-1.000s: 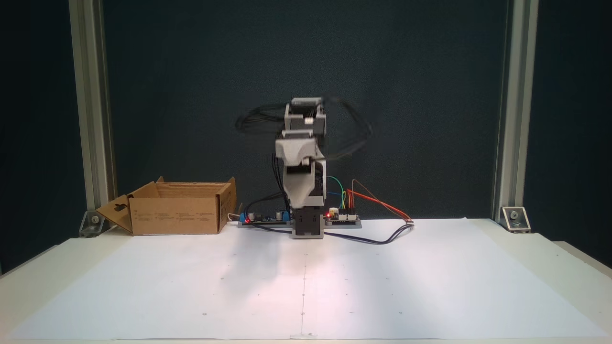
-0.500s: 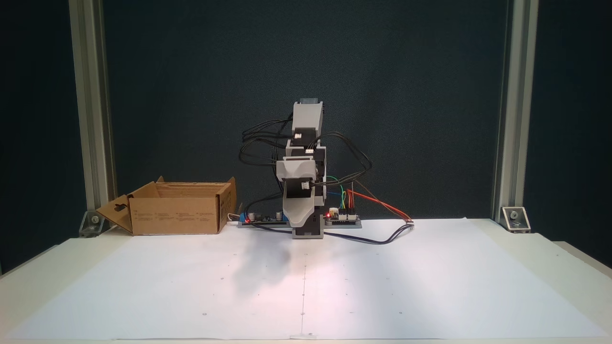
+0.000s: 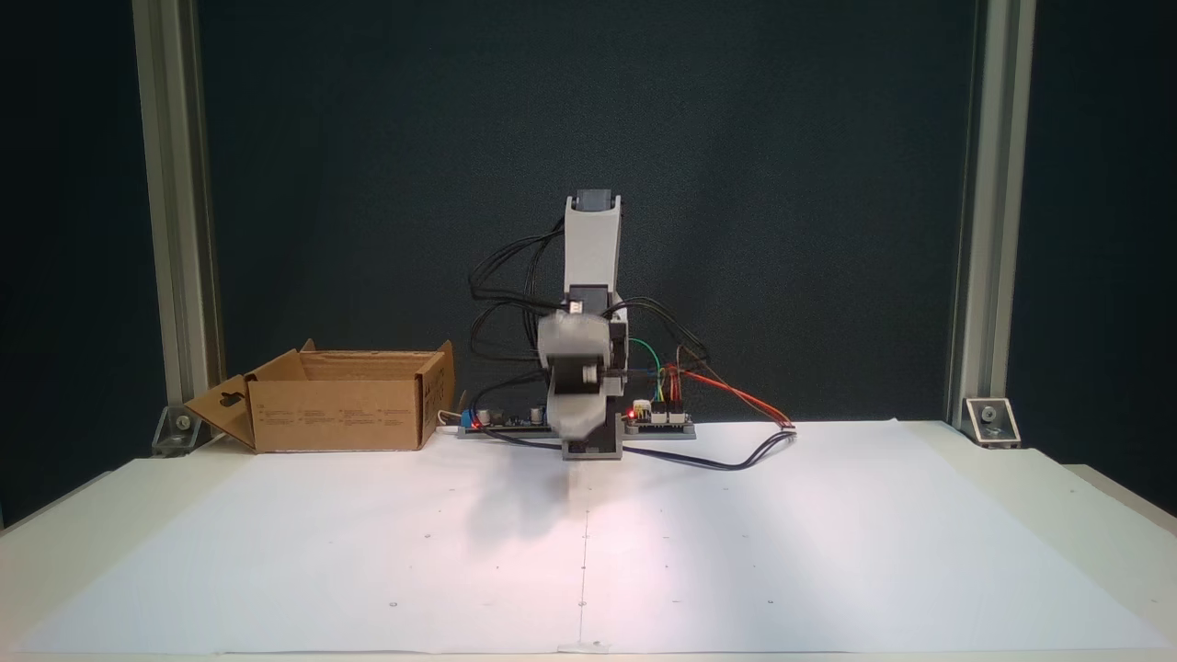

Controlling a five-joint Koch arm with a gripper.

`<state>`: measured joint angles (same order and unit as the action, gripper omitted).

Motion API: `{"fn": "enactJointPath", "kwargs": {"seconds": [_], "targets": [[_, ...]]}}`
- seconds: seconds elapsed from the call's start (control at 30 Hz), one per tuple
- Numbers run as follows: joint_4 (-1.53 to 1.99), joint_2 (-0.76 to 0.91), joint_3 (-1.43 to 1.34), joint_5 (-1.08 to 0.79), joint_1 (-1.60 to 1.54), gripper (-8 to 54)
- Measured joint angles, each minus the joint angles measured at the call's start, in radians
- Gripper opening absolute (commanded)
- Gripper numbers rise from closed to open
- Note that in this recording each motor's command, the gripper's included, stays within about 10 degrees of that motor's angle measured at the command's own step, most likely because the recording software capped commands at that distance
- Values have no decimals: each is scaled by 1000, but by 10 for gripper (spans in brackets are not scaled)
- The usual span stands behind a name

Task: Grasp a green dice and put it in the bin.

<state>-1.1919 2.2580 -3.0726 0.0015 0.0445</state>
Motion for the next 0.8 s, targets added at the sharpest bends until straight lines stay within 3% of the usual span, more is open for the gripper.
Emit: {"fn": "enactJointPath", "kwargs": {"seconds": [0.4,0.8], "targets": [[-443,0,-5,2,-3,445],[-459,0,-5,2,-6,445]]}}
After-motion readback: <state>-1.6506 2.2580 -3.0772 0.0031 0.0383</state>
